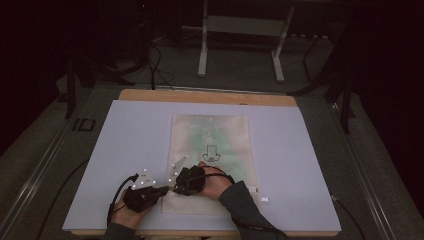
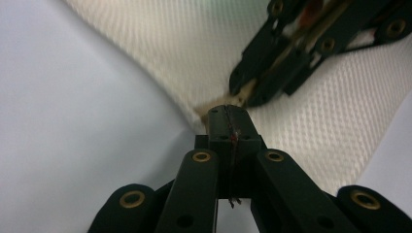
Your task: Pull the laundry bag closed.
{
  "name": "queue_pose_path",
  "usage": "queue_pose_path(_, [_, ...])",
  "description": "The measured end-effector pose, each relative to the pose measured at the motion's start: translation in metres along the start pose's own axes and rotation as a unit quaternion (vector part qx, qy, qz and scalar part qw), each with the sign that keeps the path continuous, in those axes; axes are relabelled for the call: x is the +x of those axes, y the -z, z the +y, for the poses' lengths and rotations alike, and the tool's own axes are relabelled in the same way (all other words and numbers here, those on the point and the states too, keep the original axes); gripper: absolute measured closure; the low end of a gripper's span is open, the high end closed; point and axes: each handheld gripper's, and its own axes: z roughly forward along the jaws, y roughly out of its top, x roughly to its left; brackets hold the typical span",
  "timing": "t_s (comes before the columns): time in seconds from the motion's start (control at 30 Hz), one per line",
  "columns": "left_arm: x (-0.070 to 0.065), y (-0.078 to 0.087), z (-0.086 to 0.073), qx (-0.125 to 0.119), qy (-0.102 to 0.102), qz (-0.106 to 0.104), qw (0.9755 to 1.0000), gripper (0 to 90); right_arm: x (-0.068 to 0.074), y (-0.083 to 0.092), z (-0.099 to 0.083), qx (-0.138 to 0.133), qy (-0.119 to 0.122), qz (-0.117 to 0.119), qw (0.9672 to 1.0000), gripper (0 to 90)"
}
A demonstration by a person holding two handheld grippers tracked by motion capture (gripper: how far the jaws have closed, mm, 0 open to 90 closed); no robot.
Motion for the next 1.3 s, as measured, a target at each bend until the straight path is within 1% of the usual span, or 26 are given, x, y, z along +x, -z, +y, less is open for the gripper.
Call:
queue_pose_path(0.07, [0.002,-0.001,0.002,-0.008,0.005,0.004,0.9999,89.1,0.000,0.000,0.000,-0.001,-0.001,-0.001,1.0000,82.2])
queue_pose_path(0.1, [0.003,-0.002,0.002,-0.009,0.004,0.002,0.9999,89.1,0.001,0.000,0.000,-0.001,-0.002,-0.002,1.0000,82.2])
queue_pose_path(0.17, [0.002,-0.004,0.003,-0.006,-0.003,0.006,1.0000,88.9,0.000,0.000,-0.001,-0.003,0.000,-0.002,1.0000,82.2])
queue_pose_path(0.23, [0.003,-0.004,0.004,-0.014,-0.001,0.005,0.9999,88.4,0.001,0.000,-0.001,-0.003,-0.002,-0.002,1.0000,82.1])
queue_pose_path(0.27, [0.003,-0.004,0.004,-0.014,-0.001,0.004,0.9999,87.8,0.001,-0.001,0.000,-0.004,-0.001,-0.002,1.0000,82.2])
queue_pose_path(0.43, [0.002,-0.007,0.005,-0.011,-0.007,0.000,0.9999,87.8,0.001,-0.001,0.000,-0.006,-0.002,-0.002,1.0000,82.1])
queue_pose_path(0.47, [0.001,-0.008,0.005,-0.009,-0.007,0.001,0.9999,87.8,0.001,-0.001,0.000,-0.006,-0.002,-0.002,1.0000,82.2])
queue_pose_path(0.53, [0.002,-0.011,0.005,0.001,0.000,0.010,1.0000,88.7,0.001,-0.001,0.000,-0.007,-0.002,-0.002,1.0000,82.2])
queue_pose_path(0.6, [0.004,-0.013,0.004,0.006,0.007,0.005,0.9999,89.1,0.001,-0.001,0.001,-0.005,-0.001,-0.003,1.0000,82.1])
queue_pose_path(0.67, [0.004,-0.014,0.004,0.007,0.010,0.006,0.9999,89.3,0.001,-0.002,0.002,-0.003,0.002,-0.004,1.0000,82.1])
queue_pose_path(0.83, [0.000,-0.016,0.005,0.015,-0.005,0.019,0.9997,89.5,0.002,-0.002,0.004,0.005,0.010,-0.007,0.9999,82.1])
queue_pose_path(0.93, [-0.001,-0.016,0.005,0.015,-0.009,0.024,0.9996,89.6,0.004,-0.001,0.005,0.014,0.014,-0.011,0.9997,82.2])
queue_pose_path(1.13, [-0.001,-0.016,0.004,0.015,-0.006,0.024,0.9996,89.6,0.003,0.001,0.005,0.021,0.016,-0.008,0.9996,82.2])
queue_pose_path(1.3, [-0.002,-0.016,0.004,0.013,-0.005,0.025,0.9996,89.6,0.004,0.003,0.003,0.025,0.018,-0.012,0.9995,82.2])
